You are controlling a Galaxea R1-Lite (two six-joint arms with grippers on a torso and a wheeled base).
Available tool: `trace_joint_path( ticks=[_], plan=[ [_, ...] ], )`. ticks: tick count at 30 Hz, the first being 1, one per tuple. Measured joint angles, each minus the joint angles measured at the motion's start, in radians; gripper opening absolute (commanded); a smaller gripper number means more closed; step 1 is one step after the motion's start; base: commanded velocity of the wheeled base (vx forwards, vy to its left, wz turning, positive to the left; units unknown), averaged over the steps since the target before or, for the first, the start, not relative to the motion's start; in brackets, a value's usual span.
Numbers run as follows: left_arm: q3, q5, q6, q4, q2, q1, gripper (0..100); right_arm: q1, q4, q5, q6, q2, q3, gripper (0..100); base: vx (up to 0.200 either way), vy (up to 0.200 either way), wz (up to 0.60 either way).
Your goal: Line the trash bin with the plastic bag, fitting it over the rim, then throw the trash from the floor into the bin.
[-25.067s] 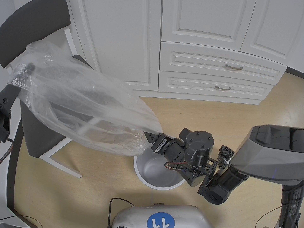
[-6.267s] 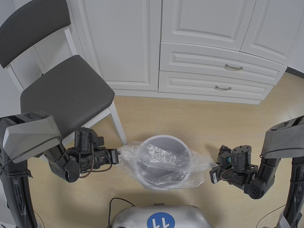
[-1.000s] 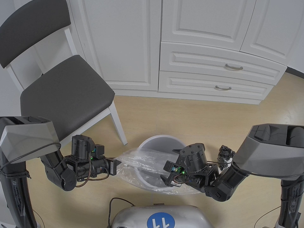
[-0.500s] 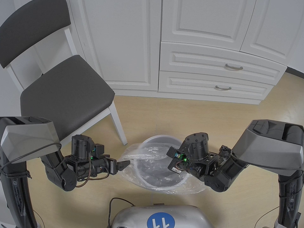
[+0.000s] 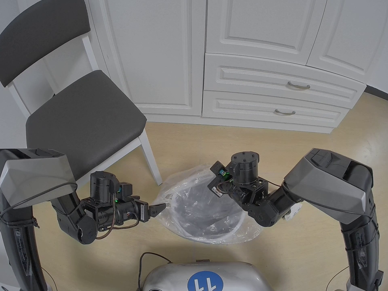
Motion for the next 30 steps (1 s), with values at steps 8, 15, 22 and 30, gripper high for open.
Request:
trace_joint_path(
  ticks=[8,15,22,30],
  plan=[
    [-0.001,0.000,-0.002,-0.002,-0.012,0.003,100,-0.014,-0.001,-0.071,0.087,0.096,-0.208,0,0.000,0.000,0.00],
    [-0.001,0.000,-0.003,-0.002,-0.021,0.003,100,-0.015,-0.005,-0.106,0.155,0.190,-0.395,0,0.000,0.000,0.00],
    [0.000,0.000,-0.003,-0.002,-0.026,0.002,100,-0.017,-0.006,-0.110,0.173,0.240,-0.450,0,0.000,0.000,0.00],
    [0.000,0.000,-0.003,-0.016,-0.027,0.003,100,-0.014,-0.045,-0.111,0.173,0.237,-0.425,100,0.000,0.000,0.00]
  ],
)
